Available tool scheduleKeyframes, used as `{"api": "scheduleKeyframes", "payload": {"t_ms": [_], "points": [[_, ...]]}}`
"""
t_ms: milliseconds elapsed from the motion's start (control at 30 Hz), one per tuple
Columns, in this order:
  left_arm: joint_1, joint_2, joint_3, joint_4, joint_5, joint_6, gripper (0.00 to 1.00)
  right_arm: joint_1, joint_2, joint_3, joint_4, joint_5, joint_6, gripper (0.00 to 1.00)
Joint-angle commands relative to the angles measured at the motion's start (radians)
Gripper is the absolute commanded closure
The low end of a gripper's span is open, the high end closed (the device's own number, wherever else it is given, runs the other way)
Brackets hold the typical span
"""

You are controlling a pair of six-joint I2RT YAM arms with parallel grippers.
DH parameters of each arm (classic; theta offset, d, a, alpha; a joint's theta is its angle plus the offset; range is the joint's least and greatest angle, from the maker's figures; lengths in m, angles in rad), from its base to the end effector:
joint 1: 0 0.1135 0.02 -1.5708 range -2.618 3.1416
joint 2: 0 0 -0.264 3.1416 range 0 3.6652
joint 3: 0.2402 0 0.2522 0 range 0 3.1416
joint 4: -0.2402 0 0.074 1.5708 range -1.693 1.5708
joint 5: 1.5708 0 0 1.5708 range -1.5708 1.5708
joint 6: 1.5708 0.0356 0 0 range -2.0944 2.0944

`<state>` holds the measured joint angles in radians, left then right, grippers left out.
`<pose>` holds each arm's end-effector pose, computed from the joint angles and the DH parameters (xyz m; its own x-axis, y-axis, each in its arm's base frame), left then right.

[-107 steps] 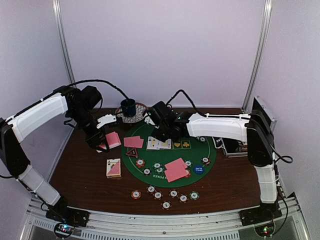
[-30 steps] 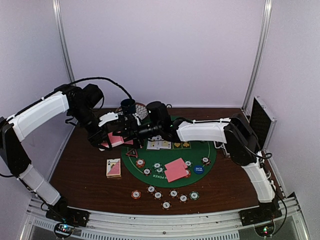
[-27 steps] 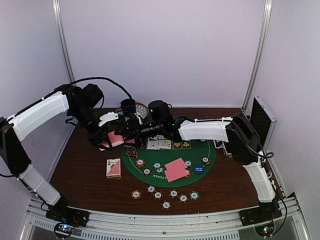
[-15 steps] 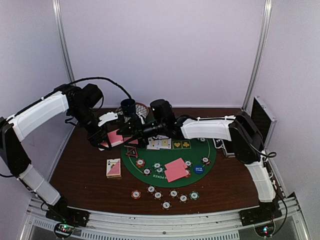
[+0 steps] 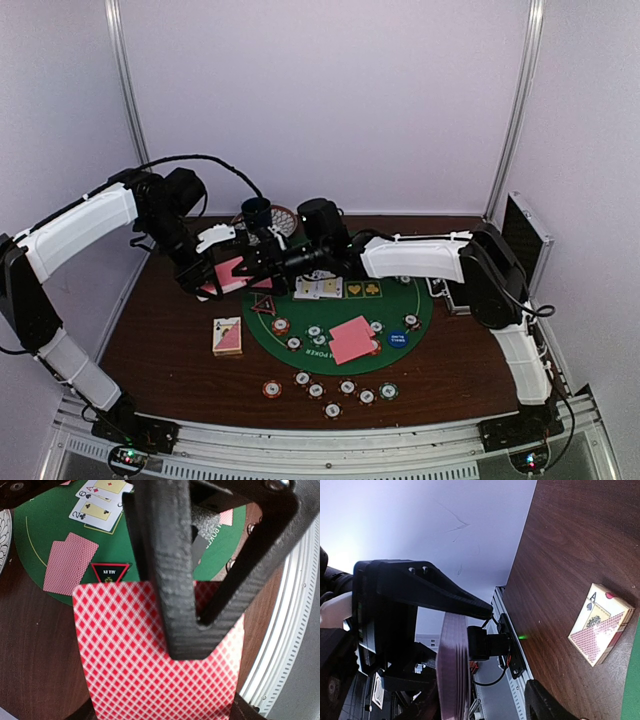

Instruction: Distribute texas hold em gaming equipment

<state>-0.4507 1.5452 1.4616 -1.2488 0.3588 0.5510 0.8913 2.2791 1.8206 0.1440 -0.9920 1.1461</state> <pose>0.2535 -0.1366 0.3124 -0.4926 0.7830 -0.3798 0.8690 0.4657 -0.1671 0.3079 0.4286 0.2305 -0.9236 -0.3502 -0.1559 -0.2043 0.1057 0.9732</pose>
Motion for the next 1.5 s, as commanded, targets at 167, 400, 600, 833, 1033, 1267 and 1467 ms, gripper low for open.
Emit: {"api": "scheduleKeyframes", "payload": {"t_ms": [167,400,600,833,1033,1267,1467], "points": [[0.007,-0.020,0.005,0.007,0.017,0.006,1.00,-0.042,-0.067,-0.003,-0.076,-0.003,-0.048,0.49],[0.007,-0.012,0.007,0.007,0.017,0.007,1.00,-0.038,-0.100,-0.003,0.013,-0.020,0.010,0.56],[0.007,-0.009,0.009,0.006,0.015,0.005,1.00,-0.034,-0.084,-0.011,0.054,-0.035,0.051,0.74],[0.007,-0.009,0.012,0.007,0.012,0.004,1.00,-0.025,-0.070,0.000,0.075,-0.052,0.073,0.75],[0.007,-0.009,0.015,0.007,0.011,0.004,1.00,-0.008,-0.052,0.019,0.069,-0.066,0.074,0.66],[0.007,-0.010,0.013,0.005,0.009,0.005,1.00,-0.005,-0.042,0.022,0.109,-0.069,0.108,0.77],[0.007,-0.015,0.008,0.005,0.001,0.006,1.00,-0.024,-0.058,0.017,0.108,-0.077,0.109,1.00]]}}
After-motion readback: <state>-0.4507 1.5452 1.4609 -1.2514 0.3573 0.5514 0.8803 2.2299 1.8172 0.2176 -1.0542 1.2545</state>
